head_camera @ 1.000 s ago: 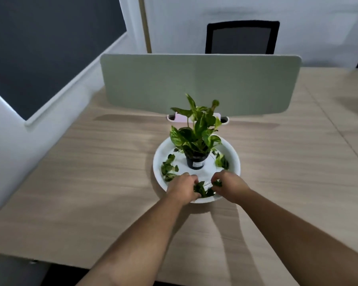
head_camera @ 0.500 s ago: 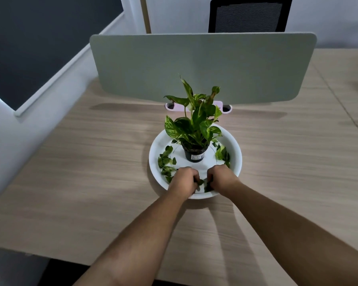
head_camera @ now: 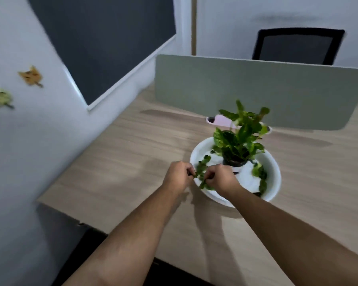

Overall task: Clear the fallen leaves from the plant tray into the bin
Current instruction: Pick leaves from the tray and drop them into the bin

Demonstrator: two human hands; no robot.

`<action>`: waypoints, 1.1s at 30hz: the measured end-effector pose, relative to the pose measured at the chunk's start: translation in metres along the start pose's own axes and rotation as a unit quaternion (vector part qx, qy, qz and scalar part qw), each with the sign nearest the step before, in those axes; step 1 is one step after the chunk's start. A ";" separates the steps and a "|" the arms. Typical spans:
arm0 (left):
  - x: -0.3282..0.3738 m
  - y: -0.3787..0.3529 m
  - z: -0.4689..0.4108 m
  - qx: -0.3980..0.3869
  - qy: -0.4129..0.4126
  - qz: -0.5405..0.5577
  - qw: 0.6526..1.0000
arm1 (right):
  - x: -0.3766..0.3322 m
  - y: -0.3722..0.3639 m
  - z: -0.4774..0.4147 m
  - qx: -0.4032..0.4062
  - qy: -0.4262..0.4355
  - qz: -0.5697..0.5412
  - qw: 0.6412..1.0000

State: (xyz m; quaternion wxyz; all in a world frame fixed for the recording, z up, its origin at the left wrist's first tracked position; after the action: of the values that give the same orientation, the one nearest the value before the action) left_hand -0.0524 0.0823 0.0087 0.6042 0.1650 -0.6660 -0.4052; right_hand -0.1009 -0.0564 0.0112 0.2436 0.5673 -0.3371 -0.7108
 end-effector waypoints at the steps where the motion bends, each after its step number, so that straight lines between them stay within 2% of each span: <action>1: -0.015 0.020 0.006 0.017 0.014 -0.007 1.000 | -0.019 -0.012 -0.002 -0.012 0.020 0.005 1.000; 5: -0.094 0.105 0.052 0.097 0.098 -0.017 0.990 | -0.111 -0.075 -0.007 -0.070 0.107 -0.002 0.992; 9: -0.186 0.166 0.121 0.157 0.210 -0.017 0.965 | -0.201 -0.157 0.008 -0.146 0.181 0.006 0.973; 14: -0.286 0.193 0.209 0.165 0.338 -0.016 0.927 | -0.267 -0.264 0.041 -0.244 0.239 0.039 0.939; 21: -0.382 0.160 0.275 0.133 0.430 0.031 0.893 | -0.268 -0.374 0.063 -0.320 0.232 0.107 0.912; 24: -0.411 0.140 0.285 0.111 0.442 0.053 0.889 | -0.259 -0.410 0.065 -0.335 0.202 0.112 0.914; 28: -0.440 0.128 0.288 0.118 0.449 0.069 0.883 | -0.249 -0.441 0.065 -0.338 0.163 0.097 0.922; 33: -0.460 0.127 0.287 0.096 0.446 0.083 0.886 | -0.244 -0.460 0.062 -0.381 0.160 0.102 0.905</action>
State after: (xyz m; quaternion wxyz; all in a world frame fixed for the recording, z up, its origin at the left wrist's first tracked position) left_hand -0.1884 0.5850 -0.1895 0.8501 0.3295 -0.3731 -0.1715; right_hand -0.0868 0.4353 -0.1715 0.5632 0.4998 -0.0529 -0.6559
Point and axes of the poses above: each hand's wrist, its own z-axis away from the middle knuckle, its own y-axis out of the back of the hand, x = y × z, the point moved 2 cm from there along -z, towards the middle knuckle, and after that the axes turned 2 degrees about x, right-handed, at the moved point
